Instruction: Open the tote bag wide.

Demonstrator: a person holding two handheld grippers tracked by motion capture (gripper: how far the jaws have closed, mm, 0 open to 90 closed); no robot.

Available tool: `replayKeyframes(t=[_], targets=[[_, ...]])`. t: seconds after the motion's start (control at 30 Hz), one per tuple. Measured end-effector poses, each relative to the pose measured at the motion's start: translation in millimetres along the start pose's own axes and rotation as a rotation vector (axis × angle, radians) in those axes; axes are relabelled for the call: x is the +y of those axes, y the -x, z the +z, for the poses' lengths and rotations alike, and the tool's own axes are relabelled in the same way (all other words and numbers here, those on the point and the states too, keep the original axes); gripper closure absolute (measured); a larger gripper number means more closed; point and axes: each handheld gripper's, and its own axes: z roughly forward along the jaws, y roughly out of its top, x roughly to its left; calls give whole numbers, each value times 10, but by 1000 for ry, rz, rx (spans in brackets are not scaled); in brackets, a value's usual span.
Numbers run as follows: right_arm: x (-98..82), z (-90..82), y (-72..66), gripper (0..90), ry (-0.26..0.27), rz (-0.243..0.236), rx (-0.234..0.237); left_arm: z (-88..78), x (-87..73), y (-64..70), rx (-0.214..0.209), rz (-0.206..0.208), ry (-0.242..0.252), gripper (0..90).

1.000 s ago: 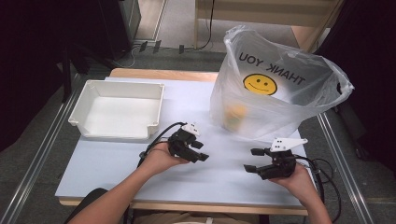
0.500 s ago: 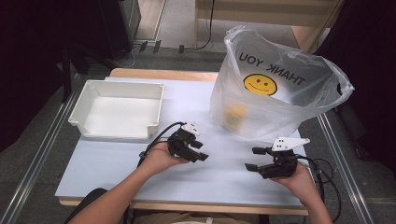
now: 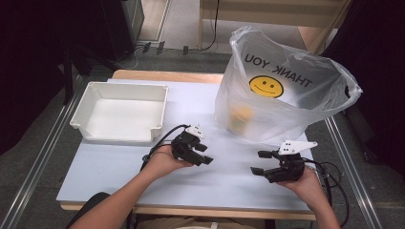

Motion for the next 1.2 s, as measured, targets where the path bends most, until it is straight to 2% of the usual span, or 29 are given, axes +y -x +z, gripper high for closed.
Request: replayKeyframes(t=[0.17, 0.23, 0.33, 0.37, 0.43, 0.47, 0.5, 0.53, 0.57, 0.6, 0.63, 0.67, 0.8, 0.83, 0.93, 0.97, 1.07, 1.1, 1.17, 1.2], targets=[[5, -60, 12, 327, -5, -3, 9, -46, 36, 5, -1, -5, 6, 507], [5, -102, 28, 348, 4, 15, 29, -80, 64, 13, -12, -15, 10, 552], [-9, -197, 53, 371, 10, 15, 23, -163, 135, 40, -34, -10, 30, 599], [-19, -247, 60, 389, 18, 13, 15, -198, 174, 60, -26, 7, 23, 633], [-42, -418, 74, 421, 53, 6, -12, -255, 257, 98, -40, 27, 27, 650], [-42, -418, 74, 421, 53, 6, -12, -255, 257, 98, -40, 27, 27, 667], [-56, -535, 95, 459, 65, 13, -30, -316, 334, 124, -42, 48, 28, 681], [-64, -577, 105, 461, 70, 12, -41, -316, 334, 124, -42, 48, 28, 694], [-73, -645, 124, 480, 65, 27, -59, -383, 414, 142, -40, 55, 37, 717], [-73, -645, 124, 480, 65, 27, -59, -383, 414, 142, -40, 55, 37, 719], [-83, -741, 183, 486, 54, 61, -71, -466, 502, 146, -49, 58, 52, 722], [-89, -790, 207, 498, 51, 75, -78, -496, 533, 140, -58, 58, 56, 722], [-110, -933, 307, 538, 62, 97, -85, -619, 664, 148, -65, 56, 61, 743], [-110, -1024, 379, 559, 73, 100, -92, -650, 699, 152, -76, 50, 68, 797], [-88, -1106, 458, 568, 68, 109, -106, -731, 790, 171, -78, 54, 73, 833], [-54, -1179, 529, 576, 65, 118, -123, -786, 858, 194, -70, 70, 77, 840], [-26, -1251, 602, 625, 71, 118, -136, -838, 929, 223, -78, 76, 84, 855], [-13, -1320, 672, 672, 80, 125, -142, -888, 1003, 249, -71, 85, 92, 856], [-10, -1341, 699, 678, 82, 133, -144, -928, 1062, 259, -72, 94, 97, 856], [-12, -1385, 758, 705, 92, 139, -157, -944, 1083, 261, -69, 99, 97, 856]])
